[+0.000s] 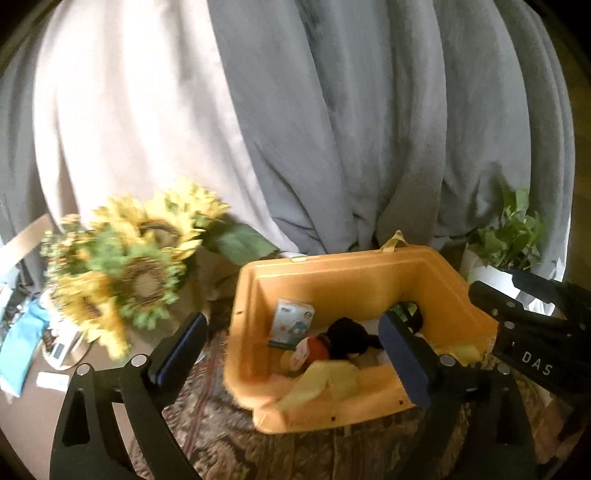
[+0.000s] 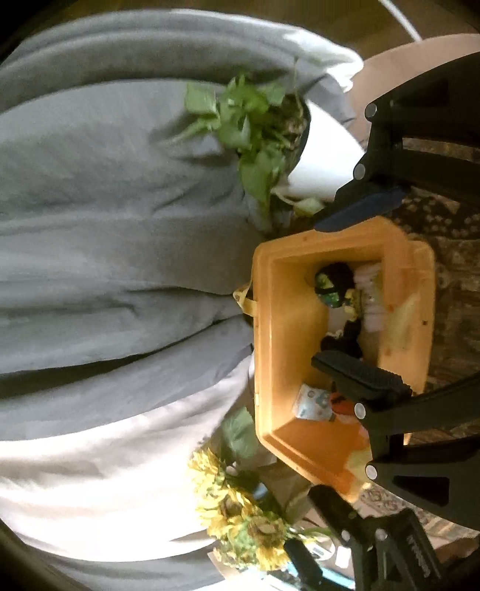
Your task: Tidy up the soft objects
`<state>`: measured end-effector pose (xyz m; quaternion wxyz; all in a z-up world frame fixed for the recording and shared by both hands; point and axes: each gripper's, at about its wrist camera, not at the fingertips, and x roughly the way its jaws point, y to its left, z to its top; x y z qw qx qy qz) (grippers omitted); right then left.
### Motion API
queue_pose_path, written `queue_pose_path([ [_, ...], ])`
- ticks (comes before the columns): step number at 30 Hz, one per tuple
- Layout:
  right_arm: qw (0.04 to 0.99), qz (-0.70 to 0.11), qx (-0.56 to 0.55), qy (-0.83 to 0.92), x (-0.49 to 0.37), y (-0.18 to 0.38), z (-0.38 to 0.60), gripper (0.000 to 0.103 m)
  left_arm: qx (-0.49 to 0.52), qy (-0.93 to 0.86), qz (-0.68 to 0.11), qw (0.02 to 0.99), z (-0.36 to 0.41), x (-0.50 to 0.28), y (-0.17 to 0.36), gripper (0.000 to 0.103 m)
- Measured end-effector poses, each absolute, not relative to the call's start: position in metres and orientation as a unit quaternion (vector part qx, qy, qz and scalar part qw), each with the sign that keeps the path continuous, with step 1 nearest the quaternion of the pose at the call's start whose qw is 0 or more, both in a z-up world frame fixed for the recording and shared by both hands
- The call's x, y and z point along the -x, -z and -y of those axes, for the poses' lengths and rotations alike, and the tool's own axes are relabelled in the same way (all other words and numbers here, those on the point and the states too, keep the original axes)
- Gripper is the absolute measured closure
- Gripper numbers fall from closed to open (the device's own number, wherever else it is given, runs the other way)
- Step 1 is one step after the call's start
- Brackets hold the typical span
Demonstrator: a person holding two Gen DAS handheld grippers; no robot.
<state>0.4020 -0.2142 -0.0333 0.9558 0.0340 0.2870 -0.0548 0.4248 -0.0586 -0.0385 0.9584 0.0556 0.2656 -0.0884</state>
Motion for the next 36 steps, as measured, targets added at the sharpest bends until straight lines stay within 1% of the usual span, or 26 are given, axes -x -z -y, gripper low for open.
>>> queue_pose_path([
  [1, 0.956, -0.286, -0.033, 0.057, -0.396, 0.032, 0.212, 0.035, -0.055, 0.084, -0.262, 0.960, 0.055, -0.415, 0.035, 0.003],
  [6, 0.958, -0.274, -0.027, 0.081, -0.352, 0.021, 0.203, 0.035, -0.051, 0.077, -0.254, 0.963, 0.042, -0.380, 0.028, 0.000],
  [14, 0.958, -0.256, -0.042, 0.118, -0.285, 0.013, 0.192, 0.035, -0.063, 0.096, -0.238, 0.965, 0.025, -0.325, 0.020, 0.000],
  [26, 0.967, -0.227, -0.036, 0.109, -0.200, -0.006, 0.180, 0.035, -0.054, 0.080, -0.221, 0.970, 0.017, -0.246, 0.006, 0.000],
  [27, 0.967, -0.228, -0.037, 0.106, -0.196, -0.007, 0.181, 0.034, -0.052, 0.078, -0.220, 0.971, 0.017, -0.240, 0.005, 0.000],
  [28, 0.967, -0.230, -0.038, 0.102, -0.190, -0.007, 0.181, 0.029, -0.048, 0.077, -0.218, 0.972, 0.017, -0.231, 0.005, 0.000],
  [30, 0.967, -0.229, -0.043, 0.100, -0.173, -0.006, 0.184, 0.023, -0.047, 0.076, -0.214, 0.973, 0.019, -0.215, 0.005, 0.000],
  [36, 0.966, -0.236, -0.054, 0.090, -0.133, -0.002, 0.189, 0.023, -0.045, 0.068, -0.204, 0.975, 0.021, -0.173, 0.004, 0.000],
])
